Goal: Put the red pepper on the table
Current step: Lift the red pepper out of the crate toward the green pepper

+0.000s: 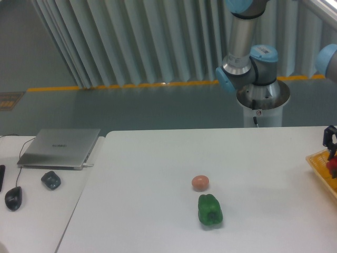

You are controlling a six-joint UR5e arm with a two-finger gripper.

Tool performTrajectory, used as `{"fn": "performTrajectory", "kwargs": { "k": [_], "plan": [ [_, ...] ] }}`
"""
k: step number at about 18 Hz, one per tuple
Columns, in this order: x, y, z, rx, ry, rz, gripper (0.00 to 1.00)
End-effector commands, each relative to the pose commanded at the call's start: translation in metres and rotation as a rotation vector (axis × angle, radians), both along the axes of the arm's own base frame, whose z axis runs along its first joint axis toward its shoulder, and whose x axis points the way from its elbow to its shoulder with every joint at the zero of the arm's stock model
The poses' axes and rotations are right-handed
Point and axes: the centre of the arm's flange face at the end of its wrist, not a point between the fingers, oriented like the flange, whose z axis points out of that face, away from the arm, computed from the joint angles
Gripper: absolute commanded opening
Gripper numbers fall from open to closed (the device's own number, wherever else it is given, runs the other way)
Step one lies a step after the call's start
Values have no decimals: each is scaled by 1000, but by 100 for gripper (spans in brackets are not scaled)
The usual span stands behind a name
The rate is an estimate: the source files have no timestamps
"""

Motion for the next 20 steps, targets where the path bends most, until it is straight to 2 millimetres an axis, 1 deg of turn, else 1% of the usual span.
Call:
{"fn": "performTrajectory", "kwargs": {
  "k": [2, 3, 6, 7, 8, 10, 12, 15, 16, 17, 18, 20],
  "plan": [
    [14, 14, -1, -9, 14, -130, 43],
    [20, 20, -1, -9, 16, -144, 44],
    [28, 29, -2, 0, 11, -157, 44],
    [33, 34, -4, -3, 9, -136, 44],
    [41, 43, -4, -4, 11, -94, 43],
    [52, 59, -7, 8, 31, -47, 44],
    [61, 70, -8, 18, 41, -14, 44],
    [85, 92, -15, 39, 61, 90, 44],
    [99, 108, -21, 64, 82, 182, 44],
    [108, 116, -24, 81, 93, 236, 44],
    [114, 122, -32, 84, 94, 260, 44],
    [123, 123, -40, 52, 120, 251, 44]
  ]
}}
